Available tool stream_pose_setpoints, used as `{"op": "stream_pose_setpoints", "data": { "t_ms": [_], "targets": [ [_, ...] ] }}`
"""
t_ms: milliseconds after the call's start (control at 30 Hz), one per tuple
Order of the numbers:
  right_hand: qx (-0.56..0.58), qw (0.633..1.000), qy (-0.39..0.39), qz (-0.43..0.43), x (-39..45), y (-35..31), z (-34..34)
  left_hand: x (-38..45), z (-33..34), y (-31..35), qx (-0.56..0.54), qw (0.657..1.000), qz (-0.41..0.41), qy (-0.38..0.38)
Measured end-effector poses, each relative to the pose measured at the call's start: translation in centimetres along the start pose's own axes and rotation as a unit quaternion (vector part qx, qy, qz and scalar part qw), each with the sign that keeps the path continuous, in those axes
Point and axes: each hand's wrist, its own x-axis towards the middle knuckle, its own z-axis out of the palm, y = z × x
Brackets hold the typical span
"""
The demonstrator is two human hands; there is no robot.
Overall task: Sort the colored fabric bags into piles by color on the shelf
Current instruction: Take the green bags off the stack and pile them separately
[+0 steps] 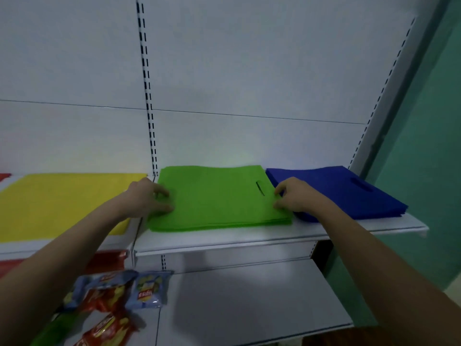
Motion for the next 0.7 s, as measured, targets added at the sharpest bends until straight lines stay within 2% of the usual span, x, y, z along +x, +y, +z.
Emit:
{"op": "stream_pose_setpoints", "data": {
  "t_ms": [100,200,300,433,567,700],
  "targets": [
    [0.029,0.997,0.043,-0.050,0.3,0.2,-0.7,-1.3,0.4,0.7,0.008,0.999,-0.029,0.042],
    [0.141,0.982,0.062,-0.109,-0.3,-1.2,-1.3,-3.0,0.8,1.5,0.019,0.994,-0.053,0.096],
    [0.198,0.963,0.017,-0.183,-1.3,-4.4,-0.3,-6.0,0.9,2.2,0.020,0.986,-0.072,0.150],
    [0.200,0.937,-0.072,-0.278,-3.8,-10.4,3.1,-11.8,1.2,2.7,0.053,0.974,-0.101,0.196],
    [0.214,0.902,-0.102,-0.361,-7.9,-17.0,6.2,-18.3,0.2,0.6,0.054,0.962,-0.156,0.216],
    [0.177,0.875,-0.119,-0.434,-11.8,-23.6,7.8,-24.9,-1.9,-1.7,0.064,0.937,-0.218,0.265]
  ]
}}
